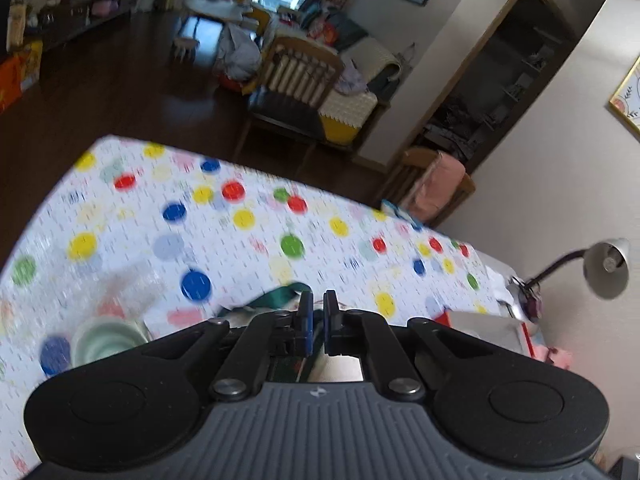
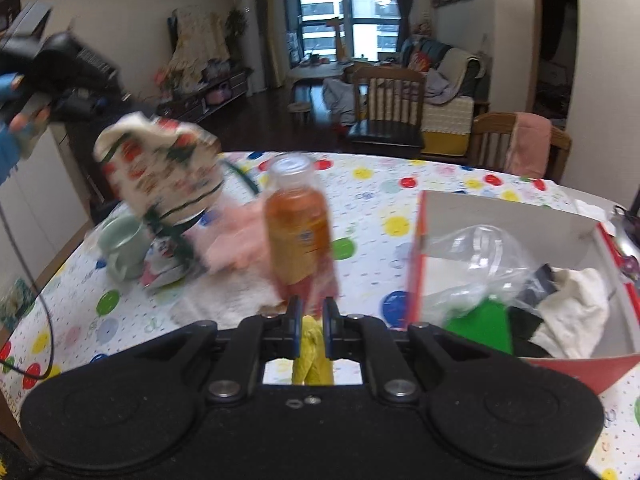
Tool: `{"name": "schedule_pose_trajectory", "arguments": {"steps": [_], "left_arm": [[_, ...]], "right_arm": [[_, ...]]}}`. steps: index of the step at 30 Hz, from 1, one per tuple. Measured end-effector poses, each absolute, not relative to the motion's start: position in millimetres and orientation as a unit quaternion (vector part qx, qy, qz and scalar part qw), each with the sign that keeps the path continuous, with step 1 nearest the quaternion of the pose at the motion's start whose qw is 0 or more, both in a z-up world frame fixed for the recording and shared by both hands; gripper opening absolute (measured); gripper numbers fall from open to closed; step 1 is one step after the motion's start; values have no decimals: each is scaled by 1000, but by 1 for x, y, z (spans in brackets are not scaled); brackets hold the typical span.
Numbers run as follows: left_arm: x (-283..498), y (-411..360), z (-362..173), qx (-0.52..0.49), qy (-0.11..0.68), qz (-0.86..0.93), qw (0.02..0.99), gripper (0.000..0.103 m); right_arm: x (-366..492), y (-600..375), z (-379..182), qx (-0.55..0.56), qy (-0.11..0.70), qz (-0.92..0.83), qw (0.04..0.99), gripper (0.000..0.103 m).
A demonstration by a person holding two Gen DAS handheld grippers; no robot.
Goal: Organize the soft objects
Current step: 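Lift and carry the yellow sponge and tote bag toward the red box with both tools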
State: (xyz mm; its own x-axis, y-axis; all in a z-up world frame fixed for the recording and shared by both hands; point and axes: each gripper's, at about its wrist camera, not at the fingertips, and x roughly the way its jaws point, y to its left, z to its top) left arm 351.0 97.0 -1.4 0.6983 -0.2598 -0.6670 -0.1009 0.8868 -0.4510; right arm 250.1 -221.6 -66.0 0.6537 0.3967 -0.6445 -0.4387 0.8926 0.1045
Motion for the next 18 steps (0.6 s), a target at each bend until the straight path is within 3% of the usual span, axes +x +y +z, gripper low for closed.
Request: {"name": "schedule_pose_trajectory", "arguments": {"steps": [8,18], "left_arm": [[302,62,-75,-212,468,-67,855,4],[282,39,-99,-179,463,-13,868,5]], "right_arm": [[250,-265,-69,-6,356,220,908,9],[248,-276,-85,9,372,237,897,7]]}}
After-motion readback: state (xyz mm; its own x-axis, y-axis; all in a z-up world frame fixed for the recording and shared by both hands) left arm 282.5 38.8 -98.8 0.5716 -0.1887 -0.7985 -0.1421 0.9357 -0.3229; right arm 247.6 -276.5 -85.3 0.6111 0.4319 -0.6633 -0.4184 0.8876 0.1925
